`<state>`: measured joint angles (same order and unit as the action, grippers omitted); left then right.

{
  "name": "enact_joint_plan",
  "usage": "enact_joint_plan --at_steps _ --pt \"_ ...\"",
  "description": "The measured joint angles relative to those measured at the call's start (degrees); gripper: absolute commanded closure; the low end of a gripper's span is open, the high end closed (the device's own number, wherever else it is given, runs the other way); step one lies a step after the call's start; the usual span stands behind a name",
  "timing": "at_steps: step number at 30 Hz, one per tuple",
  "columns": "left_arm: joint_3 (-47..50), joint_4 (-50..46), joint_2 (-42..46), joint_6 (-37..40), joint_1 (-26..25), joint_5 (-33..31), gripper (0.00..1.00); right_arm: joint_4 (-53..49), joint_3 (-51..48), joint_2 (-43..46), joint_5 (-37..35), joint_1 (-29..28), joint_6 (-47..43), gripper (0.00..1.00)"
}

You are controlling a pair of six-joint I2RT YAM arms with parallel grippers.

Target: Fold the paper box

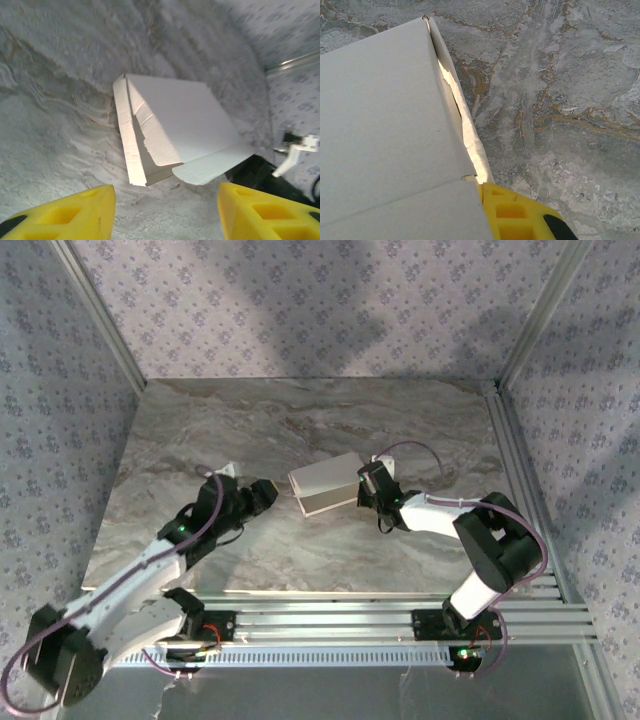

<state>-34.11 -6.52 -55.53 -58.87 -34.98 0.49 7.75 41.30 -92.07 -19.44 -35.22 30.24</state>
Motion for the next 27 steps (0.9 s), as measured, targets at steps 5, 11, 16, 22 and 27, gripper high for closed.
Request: enact_joint_plan --at_steps 5,11,16,22,27 --pt "-8.94 -1.01 -11.76 -0.61 -2.89 0.37 0.44 0.28 0.0 -0.17 0.15 0.0 -0.02 1.0" --pt "-13.35 -0.02 -20.79 -0.59 -6.21 0.35 0.45 0.37 0.0 -0.2 0.15 0.0 -0.02 1.0" --pt "-13.42 -0.2 -24.57 -0.55 -6.84 -0.11 0.47 0.37 0.0 -0.2 0.15 0.0 -0.04 1.0" --pt "-13.42 -0.2 -25.57 -0.09 -7.41 -1.42 0.48 0.35 0.11 -0.26 0.15 -0.11 -0.2 1.0" --pt "-13.4 0.87 -26.4 -0.11 -7.54 -2.93 0.51 0.42 0.57 -0.83 0.11 -0.44 -0.68 1.0"
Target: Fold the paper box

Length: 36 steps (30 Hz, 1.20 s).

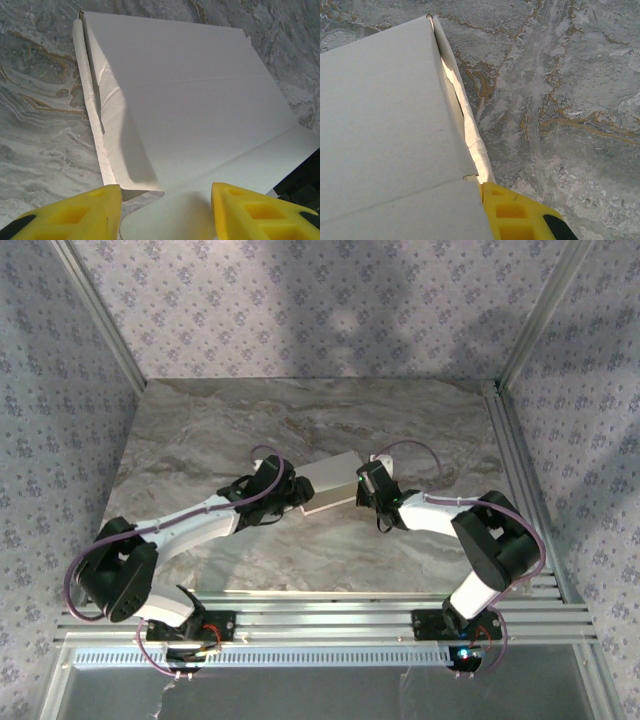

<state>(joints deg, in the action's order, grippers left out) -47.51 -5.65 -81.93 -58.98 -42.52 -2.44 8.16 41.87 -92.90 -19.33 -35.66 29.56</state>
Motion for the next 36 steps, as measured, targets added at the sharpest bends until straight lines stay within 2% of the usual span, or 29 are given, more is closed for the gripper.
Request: enact_joint_plan --at_steps 4,11,17,36 --pt "0.11 2.05 -1.84 0.37 0.02 -0.72 0.56 0.22 0.04 -0.13 -0.02 -0.11 -0.46 1.0" --pt "1.31 5.16 -4.02 0.63 0.11 -1.7 0.57 0.33 0.04 -0.15 0.02 -0.26 -0.87 1.0" --pt "2.78 8.11 -5.05 0.85 0.52 -2.12 0.63 0.37 0.04 -0.15 0.28 -0.26 -1.51 1.0" --pt "3.69 12.85 -6.62 0.7 1.38 -3.19 0.64 0.24 0.09 -0.11 2.6 -0.07 -3.45 1.0"
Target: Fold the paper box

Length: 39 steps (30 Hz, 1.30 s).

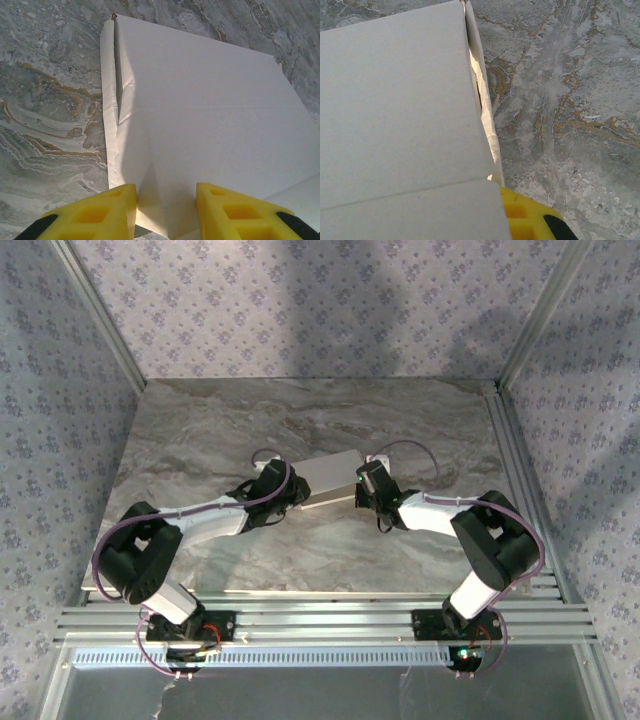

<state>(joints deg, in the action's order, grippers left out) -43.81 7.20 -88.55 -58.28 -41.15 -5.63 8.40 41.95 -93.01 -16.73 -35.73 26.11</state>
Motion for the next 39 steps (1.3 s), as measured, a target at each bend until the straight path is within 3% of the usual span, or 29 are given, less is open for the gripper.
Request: enact_joint_plan --at_steps 21,31,35,39 --pt "0.17 5.97 -3.26 -2.82 2.23 1.09 0.66 -3.54 1.64 0.02 1.79 0.24 -0.26 1.0" --pt "0.15 5.92 -2.16 -2.43 2.32 2.19 0.66 -11.02 2.58 4.13 5.68 -0.59 -0.57 0.53" --pt "0.15 5.88 -2.14 -2.03 2.95 3.13 0.65 -14.84 2.84 8.22 7.54 -0.87 0.22 0.44" --pt "0.09 5.81 -2.14 -1.29 3.37 3.67 0.65 -18.01 2.84 12.44 8.98 -1.07 1.2 0.41"
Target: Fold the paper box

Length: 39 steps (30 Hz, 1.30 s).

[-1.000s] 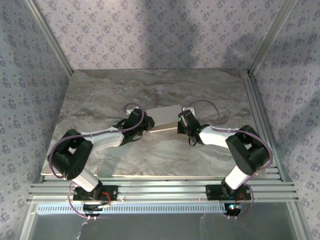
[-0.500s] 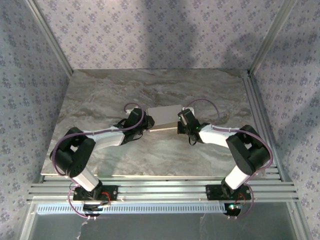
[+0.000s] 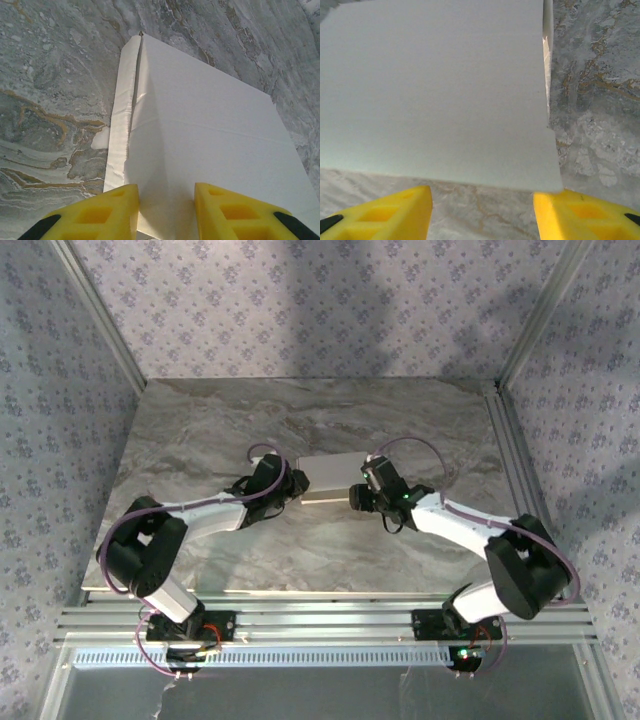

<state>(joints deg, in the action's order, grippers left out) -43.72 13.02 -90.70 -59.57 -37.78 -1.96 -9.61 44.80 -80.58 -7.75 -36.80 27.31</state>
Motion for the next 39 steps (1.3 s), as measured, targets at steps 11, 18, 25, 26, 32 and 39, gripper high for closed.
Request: enact_joint_plan --at_steps 11,18,25,26,32,39 --pt "-0.48 -2.16 0.39 1.44 0.2 1.14 0.46 -8.07 0.7 13.49 1.88 4.02 1.2 0.41" --pt "-0.66 -6.58 4.48 2.58 0.94 2.19 0.38 -9.84 4.66 8.61 6.56 12.59 0.5 0.43" --pt "-2.12 -11.17 6.45 5.11 4.81 4.15 0.37 -10.91 12.0 -0.48 10.75 16.33 -1.22 0.43" --pt "-2.62 -11.61 6.38 5.49 5.16 4.44 0.37 -11.02 12.83 -1.79 11.28 16.55 -1.46 0.43" --pt "-7.23 -11.89 3.1 6.62 5.53 7.43 0.42 -11.76 17.57 -8.04 14.01 17.27 -2.56 0.45" --pt "-8.87 -11.5 0.44 7.02 5.53 9.35 0.49 -12.09 19.67 -9.88 16.63 17.35 -2.99 0.48"
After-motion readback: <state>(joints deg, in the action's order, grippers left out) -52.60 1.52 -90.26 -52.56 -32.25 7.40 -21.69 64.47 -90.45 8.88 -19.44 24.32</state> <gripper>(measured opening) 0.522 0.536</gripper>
